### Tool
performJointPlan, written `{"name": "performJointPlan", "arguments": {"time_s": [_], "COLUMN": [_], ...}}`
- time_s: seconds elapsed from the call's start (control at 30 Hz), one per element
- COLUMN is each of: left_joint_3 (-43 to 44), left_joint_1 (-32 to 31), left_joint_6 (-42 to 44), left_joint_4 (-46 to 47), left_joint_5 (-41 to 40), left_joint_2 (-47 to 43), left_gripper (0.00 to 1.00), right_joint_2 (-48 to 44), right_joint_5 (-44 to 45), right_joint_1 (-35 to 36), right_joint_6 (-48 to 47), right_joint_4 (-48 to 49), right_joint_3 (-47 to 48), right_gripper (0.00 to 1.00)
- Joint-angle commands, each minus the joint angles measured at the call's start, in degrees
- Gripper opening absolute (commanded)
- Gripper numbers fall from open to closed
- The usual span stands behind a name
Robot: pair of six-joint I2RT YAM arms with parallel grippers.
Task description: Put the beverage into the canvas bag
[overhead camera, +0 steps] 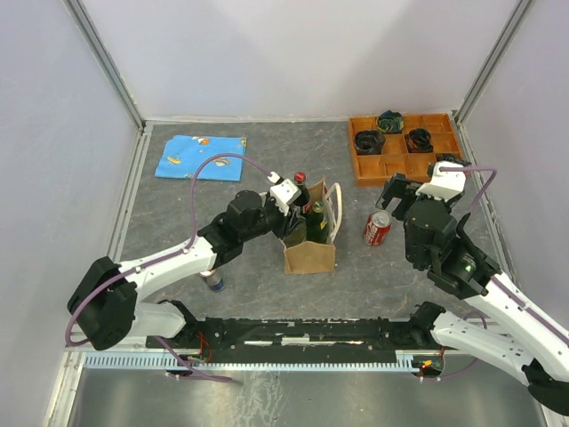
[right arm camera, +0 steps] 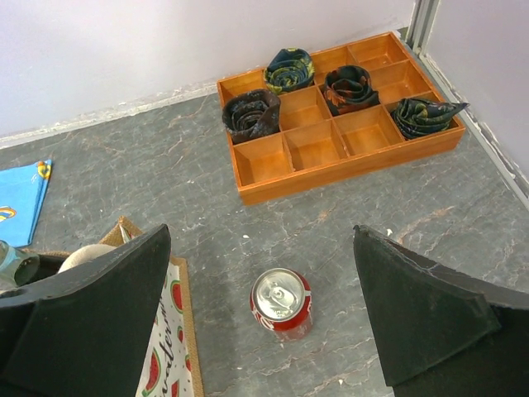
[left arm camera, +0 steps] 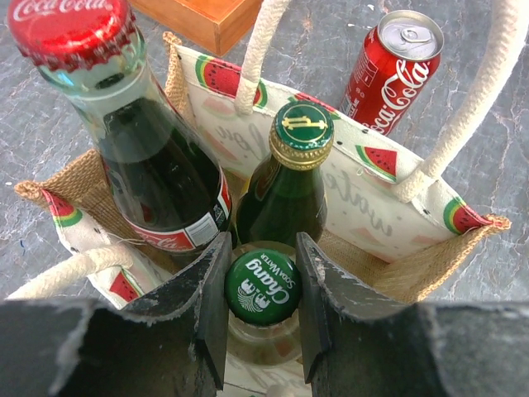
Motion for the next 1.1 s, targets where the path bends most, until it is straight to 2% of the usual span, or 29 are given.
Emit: {"name": "performJointPlan", "arguments": {"time_s": [0.0, 0.43, 0.5, 0.63, 0.73, 0.9, 1.07], "left_joint_3": [-0.4, -5.1, -5.0, -3.9, -2.7, -1.7, 0.8], "left_joint_1": [-0.5, -1.3, -1.2, -1.3, -1.2, -1.3, -1.4], "left_joint_6": [2.6, 4.1, 4.3, 4.3, 4.1, 3.5, 2.5], "left_joint_4": [14.0, 17.4, 17.4, 15.9, 14.4, 12.2, 6.6], "left_joint_5": [-1.3, -2.3, -2.4, -2.8, -2.9, -2.8, -2.4], "left_joint_2": [-1.0, 0.0, 0.2, -0.1, -0.5, -2.2, -7.0], "left_gripper": [0.03, 0.03, 0.11, 0.42, 0.55, 0.65, 0.67], "right_joint_2": [-1.2, -0.7, -0.6, -0.8, -0.8, -0.8, -1.0], "right_joint_5": [1.8, 1.8, 1.8, 1.7, 1.7, 1.6, 1.5], "right_joint_1": [-0.3, -0.4, -0.3, -0.4, -0.4, -0.4, -0.3], "right_joint_6": [0.5, 0.8, 0.8, 0.8, 0.7, 0.9, 1.2], "right_joint_4": [0.3, 0.3, 0.3, 0.1, -0.1, -0.1, -0.6], "right_joint_3": [-0.6, -0.5, -0.4, -0.4, -0.3, -0.4, -0.3], "right_gripper": [0.99, 0.99, 0.99, 0.99, 0.99, 0.99, 0.99]}}
